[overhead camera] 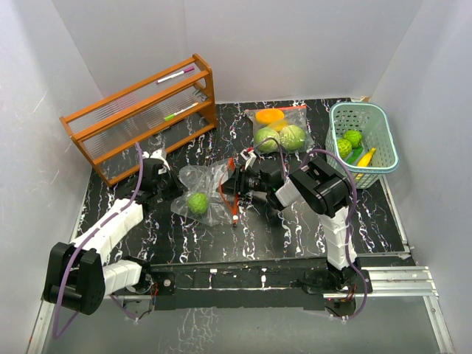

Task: Open the zip-top bag and remove the fake food
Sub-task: Adjust the zipper food storage bag at the center of the board.

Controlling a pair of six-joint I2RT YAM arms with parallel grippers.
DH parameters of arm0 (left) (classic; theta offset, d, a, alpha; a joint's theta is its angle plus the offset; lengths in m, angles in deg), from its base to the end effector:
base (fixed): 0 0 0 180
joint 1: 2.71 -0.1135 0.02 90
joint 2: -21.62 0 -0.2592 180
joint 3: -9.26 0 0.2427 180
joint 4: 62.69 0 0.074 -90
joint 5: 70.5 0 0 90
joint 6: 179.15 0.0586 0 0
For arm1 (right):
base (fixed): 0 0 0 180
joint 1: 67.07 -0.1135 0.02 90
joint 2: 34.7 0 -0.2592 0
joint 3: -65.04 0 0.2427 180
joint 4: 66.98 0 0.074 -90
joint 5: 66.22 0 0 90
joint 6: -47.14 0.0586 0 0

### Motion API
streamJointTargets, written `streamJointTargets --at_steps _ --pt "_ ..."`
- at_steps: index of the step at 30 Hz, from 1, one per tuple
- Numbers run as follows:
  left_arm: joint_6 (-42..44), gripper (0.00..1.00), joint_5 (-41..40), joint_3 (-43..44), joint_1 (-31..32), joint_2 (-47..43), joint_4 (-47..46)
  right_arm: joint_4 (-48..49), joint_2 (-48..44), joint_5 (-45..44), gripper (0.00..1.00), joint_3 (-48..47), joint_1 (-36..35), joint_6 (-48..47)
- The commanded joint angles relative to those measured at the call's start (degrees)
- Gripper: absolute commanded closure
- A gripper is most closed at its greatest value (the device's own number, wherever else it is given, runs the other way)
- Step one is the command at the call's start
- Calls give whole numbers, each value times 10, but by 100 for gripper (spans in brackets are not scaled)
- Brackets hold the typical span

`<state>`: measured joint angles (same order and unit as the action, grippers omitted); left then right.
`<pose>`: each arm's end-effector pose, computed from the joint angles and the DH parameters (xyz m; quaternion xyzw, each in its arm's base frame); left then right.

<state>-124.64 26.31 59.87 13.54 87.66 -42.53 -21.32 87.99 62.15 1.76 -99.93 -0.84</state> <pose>0.2440 -0.0784 0.2089 -0.1216 0.8799 -0.2467 0.3876 0.3163 0.2476 0.0942 -0.1429 0.7568 0.5597 0.3058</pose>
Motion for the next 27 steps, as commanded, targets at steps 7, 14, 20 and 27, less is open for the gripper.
streamJointTargets --at_steps 7,14,20,27 --pt "5 100 2 -5 1 3 -7 -145 -16 -65 90 -24 -5 -62" --pt "-1 100 -1 -8 1 9 -17 -71 28 -36 91 -39 -22 -9" --pt "1 100 -1 -17 1 13 -14 98 66 26 90 -19 -24 83" --pt "5 100 -5 -17 1 9 -10 404 136 85 82 -22 -12 293"
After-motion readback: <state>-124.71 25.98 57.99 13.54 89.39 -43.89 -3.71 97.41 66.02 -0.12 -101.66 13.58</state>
